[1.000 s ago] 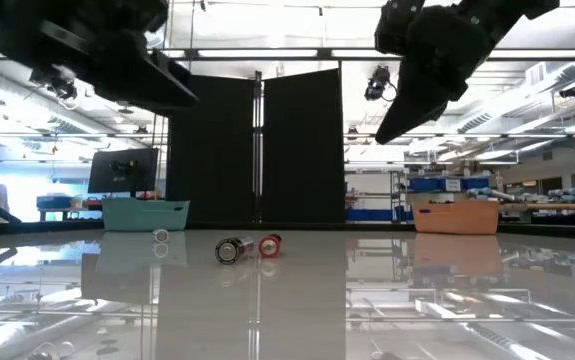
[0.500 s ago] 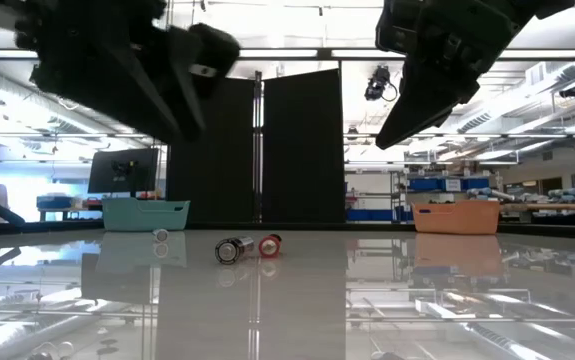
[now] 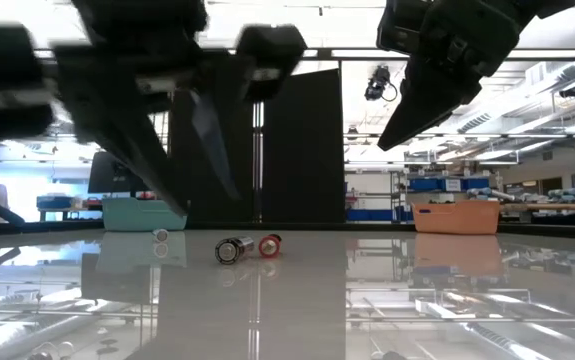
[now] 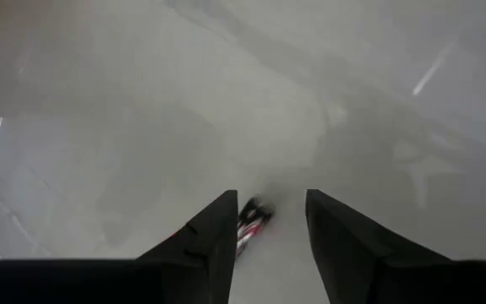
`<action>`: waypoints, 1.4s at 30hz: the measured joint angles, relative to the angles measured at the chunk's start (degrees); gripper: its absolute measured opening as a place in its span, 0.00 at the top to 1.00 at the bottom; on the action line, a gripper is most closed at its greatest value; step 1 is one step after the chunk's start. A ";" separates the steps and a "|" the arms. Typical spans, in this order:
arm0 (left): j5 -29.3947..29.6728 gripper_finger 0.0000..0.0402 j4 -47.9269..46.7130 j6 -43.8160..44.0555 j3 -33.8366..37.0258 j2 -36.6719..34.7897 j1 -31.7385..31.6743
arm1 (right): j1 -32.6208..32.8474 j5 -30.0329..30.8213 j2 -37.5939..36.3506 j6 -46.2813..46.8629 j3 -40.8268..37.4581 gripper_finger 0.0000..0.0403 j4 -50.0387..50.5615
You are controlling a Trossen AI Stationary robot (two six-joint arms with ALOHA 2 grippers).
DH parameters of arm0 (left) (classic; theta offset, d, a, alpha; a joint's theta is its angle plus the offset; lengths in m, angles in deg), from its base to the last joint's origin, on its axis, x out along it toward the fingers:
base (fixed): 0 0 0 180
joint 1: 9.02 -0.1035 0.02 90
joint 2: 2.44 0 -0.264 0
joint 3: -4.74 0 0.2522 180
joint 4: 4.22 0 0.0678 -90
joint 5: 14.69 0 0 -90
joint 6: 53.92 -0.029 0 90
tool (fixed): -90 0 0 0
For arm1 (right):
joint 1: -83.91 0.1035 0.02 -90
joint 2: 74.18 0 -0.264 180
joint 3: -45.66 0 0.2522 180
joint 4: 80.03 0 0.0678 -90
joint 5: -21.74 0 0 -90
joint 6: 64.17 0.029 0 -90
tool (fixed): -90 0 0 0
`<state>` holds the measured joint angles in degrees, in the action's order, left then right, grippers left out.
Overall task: Sort batteries
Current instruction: Put the silver battery into the yellow bin
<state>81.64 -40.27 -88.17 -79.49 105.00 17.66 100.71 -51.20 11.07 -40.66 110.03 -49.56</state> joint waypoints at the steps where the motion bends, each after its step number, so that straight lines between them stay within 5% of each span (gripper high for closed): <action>1: 0.02 0.63 -0.70 -0.88 -0.42 0.49 -0.46 | 0.00 0.00 0.00 -0.16 0.00 0.91 0.02; 19: -3.08 0.63 -2.42 -11.14 -0.88 2.59 -4.23 | 0.00 -0.19 0.00 -2.27 0.00 0.91 0.72; 42: -2.42 0.69 -7.91 -2.56 -1.32 4.44 -5.36 | 0.00 -0.42 -0.04 -2.07 0.02 0.91 1.84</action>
<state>79.23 -48.19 -90.73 -80.81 109.44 12.30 100.71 -51.62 11.03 -42.74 110.06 -47.73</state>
